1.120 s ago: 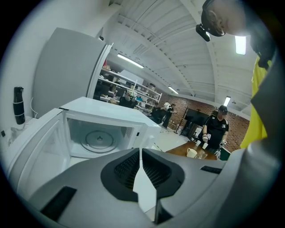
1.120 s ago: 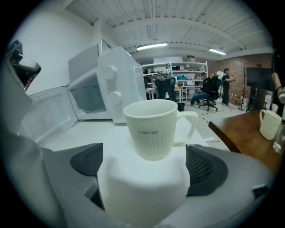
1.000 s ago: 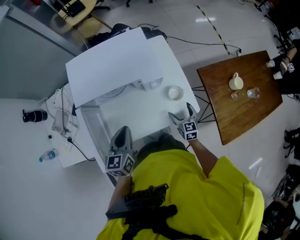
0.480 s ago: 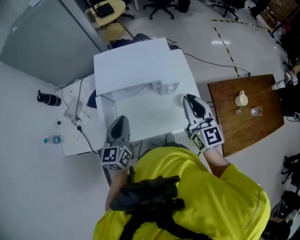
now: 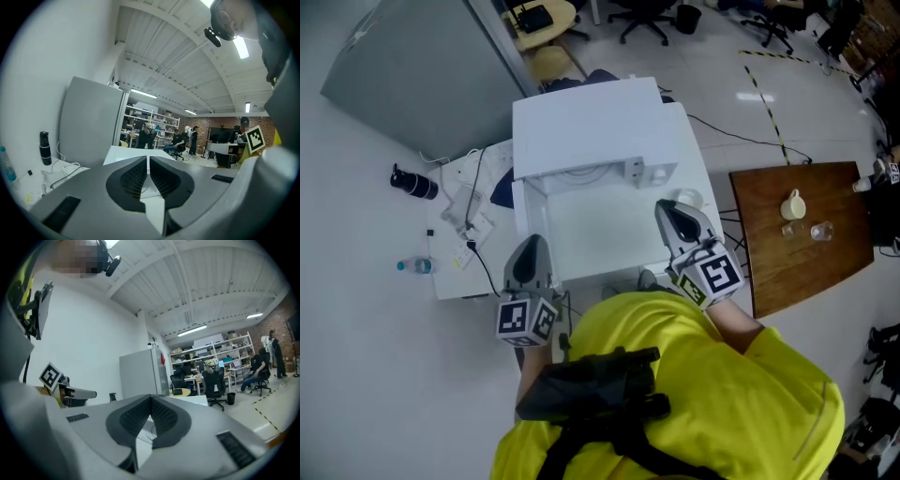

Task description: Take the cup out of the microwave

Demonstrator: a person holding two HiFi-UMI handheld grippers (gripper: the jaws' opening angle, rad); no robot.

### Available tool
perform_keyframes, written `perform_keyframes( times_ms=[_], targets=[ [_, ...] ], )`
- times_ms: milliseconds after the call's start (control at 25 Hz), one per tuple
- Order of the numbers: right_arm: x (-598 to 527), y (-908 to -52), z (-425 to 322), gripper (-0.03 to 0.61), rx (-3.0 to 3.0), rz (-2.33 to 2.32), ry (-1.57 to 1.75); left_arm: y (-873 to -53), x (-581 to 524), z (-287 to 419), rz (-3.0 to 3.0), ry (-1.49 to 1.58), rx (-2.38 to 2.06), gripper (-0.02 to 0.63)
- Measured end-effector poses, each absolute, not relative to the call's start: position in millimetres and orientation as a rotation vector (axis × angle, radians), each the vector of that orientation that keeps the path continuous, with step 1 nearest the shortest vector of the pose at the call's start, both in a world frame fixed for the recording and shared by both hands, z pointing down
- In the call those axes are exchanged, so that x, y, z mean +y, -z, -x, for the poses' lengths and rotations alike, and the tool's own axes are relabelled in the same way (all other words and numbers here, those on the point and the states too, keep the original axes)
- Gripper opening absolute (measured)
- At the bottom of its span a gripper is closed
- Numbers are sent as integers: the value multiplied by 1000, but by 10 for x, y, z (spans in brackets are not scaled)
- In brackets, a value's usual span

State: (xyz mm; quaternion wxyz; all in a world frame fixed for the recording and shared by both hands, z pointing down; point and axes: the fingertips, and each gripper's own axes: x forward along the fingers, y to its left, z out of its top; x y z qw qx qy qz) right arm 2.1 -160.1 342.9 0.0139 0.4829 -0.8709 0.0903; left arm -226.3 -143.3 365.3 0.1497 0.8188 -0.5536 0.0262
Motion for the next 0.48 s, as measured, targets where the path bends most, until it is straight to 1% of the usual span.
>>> perform_keyframes(
  times_ms=[480],
  targets=[
    [-1437,-3510,273,5,-2715,-1430,-362,-3684,-1322,2264,-2362,-100,-1537,11]
  ],
)
